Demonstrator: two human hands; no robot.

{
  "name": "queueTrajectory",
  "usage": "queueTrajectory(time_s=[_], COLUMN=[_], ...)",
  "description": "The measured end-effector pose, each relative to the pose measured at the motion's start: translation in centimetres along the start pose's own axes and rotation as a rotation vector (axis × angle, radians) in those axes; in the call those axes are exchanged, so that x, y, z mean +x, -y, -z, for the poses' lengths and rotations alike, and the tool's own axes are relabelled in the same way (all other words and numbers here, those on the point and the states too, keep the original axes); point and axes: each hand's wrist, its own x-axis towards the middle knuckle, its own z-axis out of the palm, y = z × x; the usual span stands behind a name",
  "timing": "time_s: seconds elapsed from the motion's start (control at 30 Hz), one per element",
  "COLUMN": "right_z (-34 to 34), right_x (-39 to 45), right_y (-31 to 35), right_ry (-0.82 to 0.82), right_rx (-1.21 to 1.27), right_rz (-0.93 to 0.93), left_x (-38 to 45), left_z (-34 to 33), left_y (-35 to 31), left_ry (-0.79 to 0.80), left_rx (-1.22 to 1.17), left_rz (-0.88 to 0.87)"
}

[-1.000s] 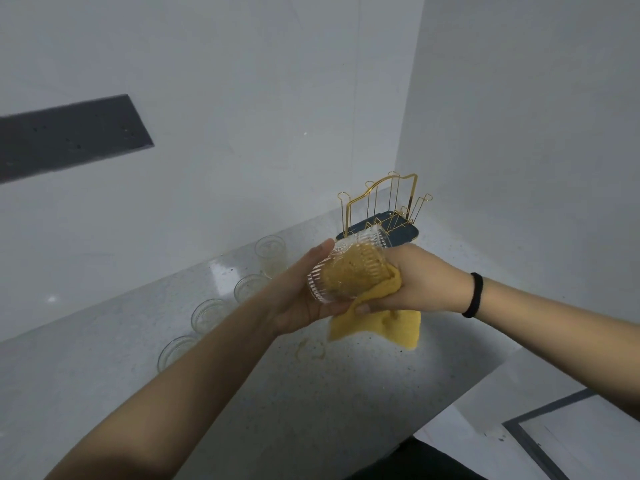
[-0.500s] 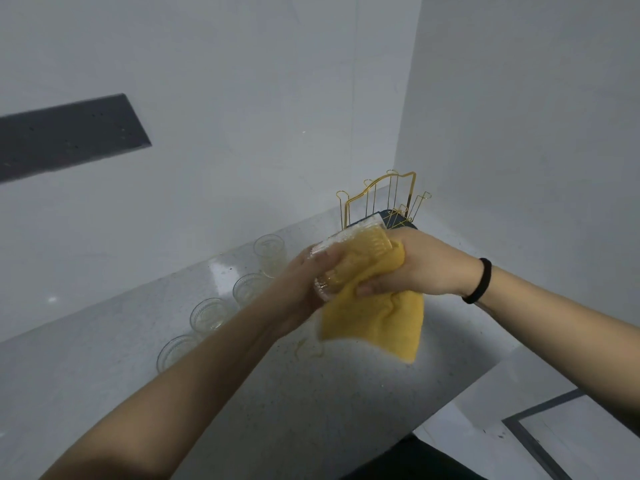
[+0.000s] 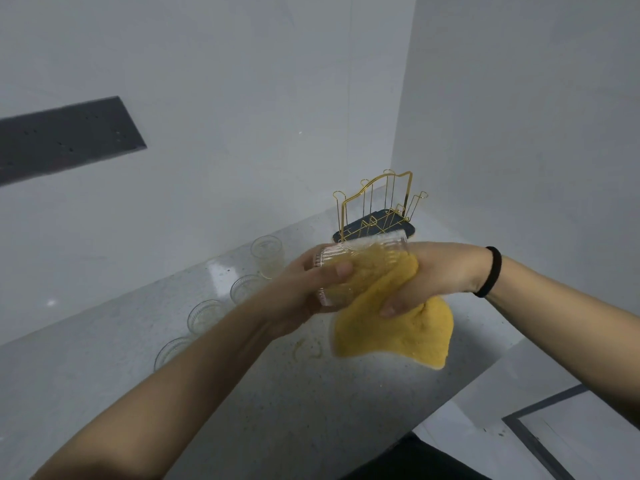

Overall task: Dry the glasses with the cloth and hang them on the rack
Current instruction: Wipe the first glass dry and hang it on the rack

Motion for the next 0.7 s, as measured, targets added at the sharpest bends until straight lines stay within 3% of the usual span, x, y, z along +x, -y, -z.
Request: queueTrajectory(time_s=[0.07, 0.13, 0.27, 0.4, 0.5, 0.6, 0.7], right_z=[-0.5, -1.1, -0.8, 0.0, -0.1, -0.7, -0.2], right_x=[-0.1, 0.1, 0.7, 1.1, 1.0, 1.3, 1.7], right_y=[-0.4, -0.9, -1.1, -0.8, -0.3, -0.7, -1.6], right_ry=[0.030, -0.070, -0.329, -0.366, -0.375, -0.314, -0.344], right_rx=[-0.293, -0.411, -0.240, 0.156, -0.216, -0.687, -0.634], right_rz=[-0.091, -0.075, 0.050, 0.098, 0.069, 0.017, 0.032], left_x=[-0.1, -0.2, 0.4, 1.1, 0.9, 0.6, 0.7], left_z=[0.0, -0.1, -0.1, -0.3, -0.6, 0.2, 0.5], left_y=[-0.1, 0.0, 0.6, 1.9, 1.1, 0.2, 0.6], left_ry=[0.057, 0.091, -0.038, -0.198, -0.084, -0.032, -0.046], left_rx=[0.011, -0.030, -0.086, 0.108, 0.004, -0.102, -0.114], left_rz=[0.088, 0.128, 0.029, -0.173, -0.119, 0.103, 0.141])
